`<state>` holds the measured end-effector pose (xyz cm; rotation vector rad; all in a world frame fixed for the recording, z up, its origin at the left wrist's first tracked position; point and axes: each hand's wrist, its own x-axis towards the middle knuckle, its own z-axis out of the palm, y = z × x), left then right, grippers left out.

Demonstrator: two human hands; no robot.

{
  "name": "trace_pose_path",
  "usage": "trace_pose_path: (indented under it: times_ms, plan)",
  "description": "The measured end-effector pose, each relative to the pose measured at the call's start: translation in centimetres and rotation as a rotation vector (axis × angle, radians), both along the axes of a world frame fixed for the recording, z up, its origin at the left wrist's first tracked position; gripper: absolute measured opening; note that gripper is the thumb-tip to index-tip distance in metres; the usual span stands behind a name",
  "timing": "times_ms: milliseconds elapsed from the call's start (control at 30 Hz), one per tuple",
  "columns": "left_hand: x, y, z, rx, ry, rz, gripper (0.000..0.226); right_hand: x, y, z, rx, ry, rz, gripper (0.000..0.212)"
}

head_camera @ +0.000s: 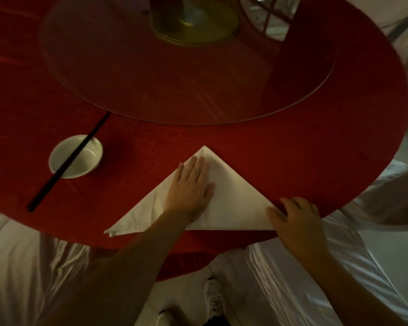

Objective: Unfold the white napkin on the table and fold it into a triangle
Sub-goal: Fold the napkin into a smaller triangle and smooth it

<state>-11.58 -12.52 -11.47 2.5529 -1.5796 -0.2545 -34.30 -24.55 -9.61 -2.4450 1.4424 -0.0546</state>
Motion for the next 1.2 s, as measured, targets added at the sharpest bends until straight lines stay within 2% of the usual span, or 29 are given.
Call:
trace_pose_path:
  times_ms: [133,233,400,500,567,667,767,867,967,1033,1133,1200]
  plan:
    - [-5.1,1.9,1.2,-0.142,0.076,0.107,0.056,-0.1,-0.9,1.2,0.373,0.02,-0.163,0.038]
    - [-8.4,3.3,1.2,-0.193,0.184,0.175,0.052,0.2,-2.0,2.0,0.532,0.033,-0.181,0.028]
    - [-10.9,3.5,1.4,-0.225,0.28,0.155,0.05,0.3,-2.5,2.7,0.547,0.075,-0.159,0.016]
    - [-11.1,2.9,1.7,-0.225,0.337,0.152,0.052,0.3,-1.9,3.6,0.602,-0.072,-0.178,0.018]
    - [-11.0,2.7,2.1,-0.249,0.458,0.18,0.058,0.9,-1.2,4.8,0.534,-0.234,-0.155,0.026]
    - [-11.1,3.1,3.1,-0.372,0.786,0.275,0.073,3.4,1.0,7.5,0.408,-0.413,0.01,0.034]
    - [-10.6,3.7,4.8,-0.655,1.095,0.403,0.067,7.1,3.9,8.9,0.494,-0.52,0.266,0.039]
    - [-9.0,4.6,5.8,-0.958,1.221,0.497,0.043,10.9,6.5,8.9,0.631,-0.533,0.469,0.039]
    - [-6.9,6.2,5.5,-1.134,1.221,0.744,0.024,13.7,7.8,8.1,0.774,-0.431,0.678,0.046]
    - [-5.7,7.3,4.9,-1.143,1.202,0.947,0.016,14.8,7.4,7.0,0.741,-0.385,0.786,0.051]
    - [-4.4,8.8,3.7,-1.082,1.18,1.287,0.015,15.9,4.7,4.9,0.404,-0.368,0.792,0.05]
    - [-3.7,9.7,3.0,-1.053,1.123,1.414,0.018,16.6,2.1,3.3,0.2,-0.278,0.773,0.049]
